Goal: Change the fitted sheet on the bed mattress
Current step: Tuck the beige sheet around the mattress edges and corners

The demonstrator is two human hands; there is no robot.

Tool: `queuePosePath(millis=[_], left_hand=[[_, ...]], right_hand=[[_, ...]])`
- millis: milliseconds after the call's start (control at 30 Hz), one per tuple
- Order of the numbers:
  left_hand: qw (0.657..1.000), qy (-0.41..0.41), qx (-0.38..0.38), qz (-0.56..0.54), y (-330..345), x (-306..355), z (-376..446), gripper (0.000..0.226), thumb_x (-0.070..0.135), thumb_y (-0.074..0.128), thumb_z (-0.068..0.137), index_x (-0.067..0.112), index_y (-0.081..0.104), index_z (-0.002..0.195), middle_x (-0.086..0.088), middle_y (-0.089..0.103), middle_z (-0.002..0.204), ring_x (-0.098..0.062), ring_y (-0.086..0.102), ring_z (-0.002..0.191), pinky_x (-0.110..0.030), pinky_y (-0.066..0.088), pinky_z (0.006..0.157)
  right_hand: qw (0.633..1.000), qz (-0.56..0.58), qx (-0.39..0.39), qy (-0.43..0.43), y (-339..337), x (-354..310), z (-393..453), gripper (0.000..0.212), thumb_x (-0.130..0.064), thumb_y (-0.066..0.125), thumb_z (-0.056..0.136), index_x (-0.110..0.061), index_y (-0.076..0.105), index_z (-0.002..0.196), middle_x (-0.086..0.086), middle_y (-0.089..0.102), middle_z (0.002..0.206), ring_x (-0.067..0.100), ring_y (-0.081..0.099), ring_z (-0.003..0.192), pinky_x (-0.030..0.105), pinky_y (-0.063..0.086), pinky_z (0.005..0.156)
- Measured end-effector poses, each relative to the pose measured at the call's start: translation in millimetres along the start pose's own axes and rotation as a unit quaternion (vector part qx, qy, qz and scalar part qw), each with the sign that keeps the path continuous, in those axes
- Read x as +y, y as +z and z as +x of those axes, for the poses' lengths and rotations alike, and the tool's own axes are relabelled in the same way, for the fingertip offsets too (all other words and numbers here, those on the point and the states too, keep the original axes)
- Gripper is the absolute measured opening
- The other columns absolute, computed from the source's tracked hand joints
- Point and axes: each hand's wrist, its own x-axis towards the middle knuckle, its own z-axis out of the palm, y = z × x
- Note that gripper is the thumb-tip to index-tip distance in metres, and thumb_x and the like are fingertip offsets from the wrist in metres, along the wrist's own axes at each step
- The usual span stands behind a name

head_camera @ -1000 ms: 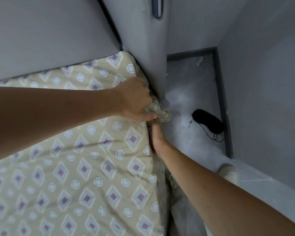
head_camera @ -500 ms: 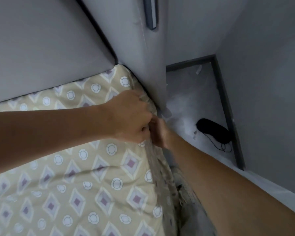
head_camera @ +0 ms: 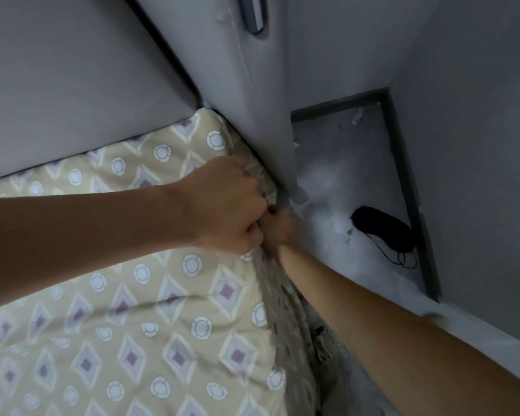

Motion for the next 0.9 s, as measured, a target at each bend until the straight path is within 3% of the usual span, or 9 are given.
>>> queuePosePath(millis=[67, 133, 233, 367, 467, 533, 633, 733, 900], left_hand=[[1.0, -0.002, -0.014, 0.0, 2, 2, -2, 0.035, 0.041, 0.032, 0.08, 0.019, 0.024, 0.054, -0.003, 0.041, 0.049, -0.021, 0.03, 0.049, -0.033, 0.042, 0.071], [1.0, -0.006, -0.014, -0.011, 3, 3, -3, 0.035, 0.043, 0.024, 0.081, 0.019, 0.026, 0.055, -0.001, 0.036, 0.051, -0.019, 0.029, 0.051, -0.034, 0.04, 0.075], [0.999, -0.009, 0.003, -0.033, 1, 2, -3, 0.033, 0.04, 0.025, 0.08, 0.02, 0.02, 0.054, -0.001, 0.045, 0.051, -0.019, 0.025, 0.05, -0.034, 0.036, 0.073], [0.998, 0.013, 0.065, -0.015, 4, 0, -5, 0.035, 0.032, 0.042, 0.077, 0.021, 0.018, 0.055, -0.004, 0.045, 0.043, -0.022, 0.023, 0.047, -0.032, 0.024, 0.071], [0.998, 0.021, 0.059, -0.003, 3, 0, -4, 0.034, 0.032, 0.044, 0.076, 0.022, 0.018, 0.057, -0.005, 0.044, 0.043, -0.023, 0.021, 0.047, -0.032, 0.015, 0.073], [0.998, 0.03, 0.063, -0.004, 4, -1, -2, 0.034, 0.032, 0.044, 0.077, 0.02, 0.02, 0.056, -0.005, 0.044, 0.042, -0.023, 0.02, 0.047, -0.032, 0.01, 0.073], [0.997, 0.036, 0.059, -0.022, 5, -3, -2, 0.037, 0.034, 0.042, 0.081, 0.02, 0.02, 0.055, -0.006, 0.047, 0.043, -0.024, 0.027, 0.045, -0.032, 0.01, 0.074], [0.996, 0.03, 0.082, -0.022, 5, -2, -2, 0.046, 0.034, 0.045, 0.077, 0.023, 0.003, 0.06, -0.004, 0.038, 0.044, -0.023, 0.024, 0.047, -0.031, 0.021, 0.071], [0.995, 0.028, 0.094, -0.016, 6, 0, -3, 0.045, 0.034, 0.043, 0.078, 0.023, 0.002, 0.063, -0.006, 0.044, 0.044, -0.022, 0.023, 0.048, -0.032, 0.022, 0.071]], right_hand=[[0.996, 0.027, 0.068, -0.052, -4, -3, 1, 0.014, -0.026, 0.07, 0.092, -0.017, 0.064, 0.101, 0.006, 0.072, 0.094, 0.026, 0.068, 0.082, 0.028, 0.054, 0.07], [0.989, 0.146, 0.014, -0.034, -4, -15, 3, 0.027, -0.015, 0.066, 0.09, -0.009, 0.067, 0.117, 0.004, 0.072, 0.099, 0.02, 0.068, 0.086, 0.017, 0.052, 0.071], [0.959, 0.267, -0.096, 0.003, -3, -31, 1, 0.032, -0.029, 0.056, 0.088, -0.01, 0.071, 0.109, 0.011, 0.075, 0.097, 0.025, 0.072, 0.094, 0.037, 0.059, 0.082], [0.894, 0.368, -0.236, 0.092, -24, -42, 18, 0.052, -0.038, 0.037, 0.109, -0.014, 0.08, 0.093, 0.009, 0.076, 0.085, 0.024, 0.074, 0.083, 0.027, 0.058, 0.067], [0.878, 0.36, -0.283, 0.137, -30, -51, 27, 0.066, -0.052, 0.035, 0.108, -0.015, 0.085, 0.085, 0.012, 0.078, 0.087, 0.026, 0.077, 0.079, 0.033, 0.055, 0.074], [0.897, 0.316, -0.276, 0.141, -26, -54, 30, 0.054, -0.051, 0.039, 0.108, -0.02, 0.08, 0.092, 0.006, 0.076, 0.089, 0.019, 0.075, 0.082, 0.032, 0.052, 0.077], [0.982, 0.101, -0.163, 0.008, -17, -46, 22, 0.022, -0.041, 0.046, 0.105, -0.034, 0.055, 0.087, -0.013, 0.06, 0.085, -0.002, 0.059, 0.072, 0.02, 0.047, 0.074], [0.994, 0.094, 0.014, -0.06, -4, -16, 14, 0.005, -0.035, 0.063, 0.089, -0.033, 0.061, 0.085, -0.002, 0.068, 0.084, 0.016, 0.062, 0.08, 0.04, 0.056, 0.078], [0.988, 0.14, -0.041, -0.048, -9, -19, 10, 0.048, -0.049, 0.056, 0.079, -0.02, 0.075, 0.112, 0.011, 0.077, 0.111, 0.032, 0.07, 0.105, 0.05, 0.057, 0.093]])
